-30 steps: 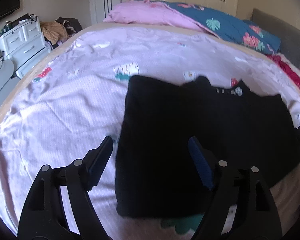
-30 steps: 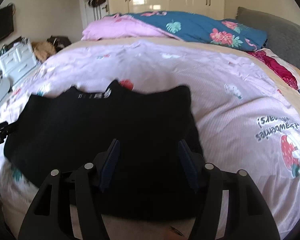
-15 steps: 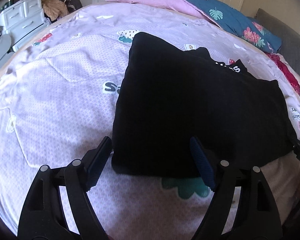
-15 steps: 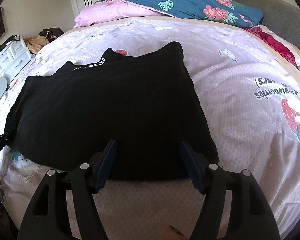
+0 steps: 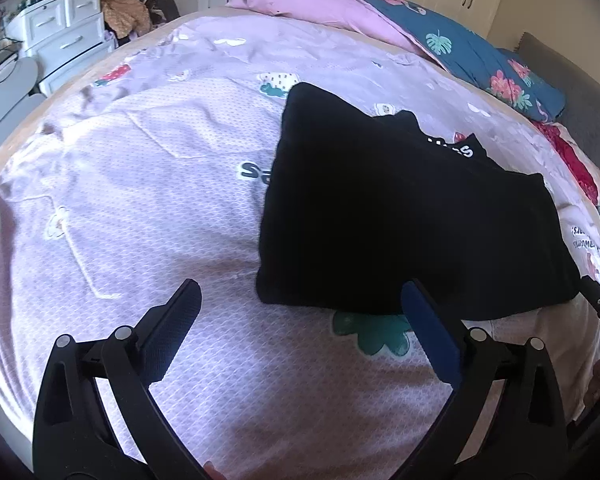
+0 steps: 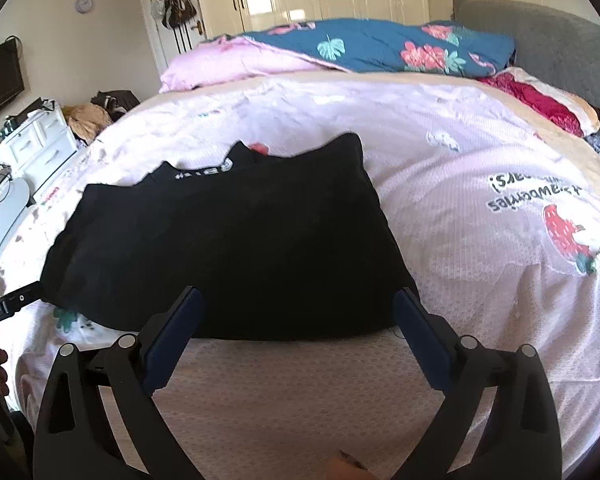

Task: Fold small clothes
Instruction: 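Open both grippers and withdraw them from the folded shirt, then move both open grippers toward the side edge of the folded black shirt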

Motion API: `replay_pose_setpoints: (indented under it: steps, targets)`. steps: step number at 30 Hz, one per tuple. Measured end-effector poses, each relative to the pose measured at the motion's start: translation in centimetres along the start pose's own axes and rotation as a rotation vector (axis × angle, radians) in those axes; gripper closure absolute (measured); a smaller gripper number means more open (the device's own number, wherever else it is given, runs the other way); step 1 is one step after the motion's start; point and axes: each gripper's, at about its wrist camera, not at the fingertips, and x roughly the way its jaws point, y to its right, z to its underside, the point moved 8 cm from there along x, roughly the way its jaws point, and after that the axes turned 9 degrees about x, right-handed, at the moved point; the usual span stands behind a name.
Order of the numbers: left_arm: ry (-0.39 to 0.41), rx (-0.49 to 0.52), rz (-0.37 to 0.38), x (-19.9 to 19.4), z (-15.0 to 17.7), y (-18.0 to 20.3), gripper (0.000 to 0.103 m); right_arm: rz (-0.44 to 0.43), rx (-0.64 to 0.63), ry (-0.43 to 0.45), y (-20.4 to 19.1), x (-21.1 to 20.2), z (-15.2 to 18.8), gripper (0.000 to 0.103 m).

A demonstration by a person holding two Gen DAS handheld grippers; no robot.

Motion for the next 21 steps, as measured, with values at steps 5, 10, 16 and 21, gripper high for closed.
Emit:
replay_pose_setpoints:
  steps: [5,10,16,21]
  targets:
    - [0.008,-0.018,-0.022,-0.7,0.2,-1.2,0.009,-0.012,-0.05,0.025,-1.7,-1.0,0.0,0.007]
    - [0.016,-0.034,-0.038,-1.3,0.4,-2.3,0.009,-0.021,-0.106,0.023,-3.8,-1.2,0.7,0.007]
    - [0.033,-0.038,-0.075,-2.1,0.4,-3.6,0.009,-0.049,-0.17,0.01,-6.8,-1.2,1.8,0.007]
    - [0.03,-0.062,-0.09,-2.3,0.4,-4.9,0.009,-0.079,-0.226,-0.002,-9.6,-1.1,2.7,0.007]
